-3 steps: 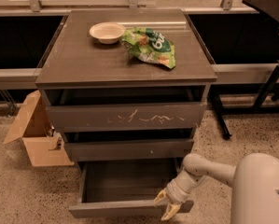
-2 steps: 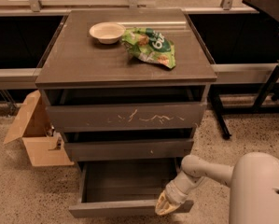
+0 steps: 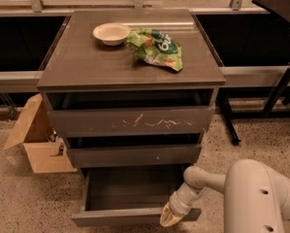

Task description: Close bottom drawer

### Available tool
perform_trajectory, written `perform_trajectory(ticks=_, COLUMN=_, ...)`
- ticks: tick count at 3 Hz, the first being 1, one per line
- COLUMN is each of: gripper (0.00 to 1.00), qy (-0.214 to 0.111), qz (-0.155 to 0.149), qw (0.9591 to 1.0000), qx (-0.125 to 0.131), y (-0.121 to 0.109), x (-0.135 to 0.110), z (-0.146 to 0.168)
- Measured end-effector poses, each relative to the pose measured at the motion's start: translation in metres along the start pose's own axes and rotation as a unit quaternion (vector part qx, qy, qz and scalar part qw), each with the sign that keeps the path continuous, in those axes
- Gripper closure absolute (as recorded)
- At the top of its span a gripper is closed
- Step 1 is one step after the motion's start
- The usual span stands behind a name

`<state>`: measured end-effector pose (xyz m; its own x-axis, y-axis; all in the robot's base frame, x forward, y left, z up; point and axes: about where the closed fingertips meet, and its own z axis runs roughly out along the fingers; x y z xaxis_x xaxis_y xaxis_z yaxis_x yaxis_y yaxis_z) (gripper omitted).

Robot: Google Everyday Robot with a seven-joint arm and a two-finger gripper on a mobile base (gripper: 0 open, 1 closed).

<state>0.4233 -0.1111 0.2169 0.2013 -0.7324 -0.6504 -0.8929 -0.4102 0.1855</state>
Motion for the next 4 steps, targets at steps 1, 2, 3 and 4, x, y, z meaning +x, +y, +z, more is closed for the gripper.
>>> perform_trajectory(ticks=1, gripper=0.97, qy=0.005, qz=0.018, qw=0.9998, qx=0.011, y=-0.009, x=0.012, z=0.016)
perform_trajectory(ticks=2, gripper=0.75, qy=0.006, qz=0.025, qw=0.9994, qx=0.024, y=-0.017, x=0.015, z=0.019)
perform_trajectory(ticks=3, gripper=0.51, qy=0.006, qz=0.025, qw=0.9994, qx=0.025, y=-0.017, x=0.013, z=0.017)
perform_trajectory(ticks=4, gripper=0.28, qy=0.005, qz=0.019, qw=0.9991, qx=0.039, y=-0.028, x=0.016, z=0.013)
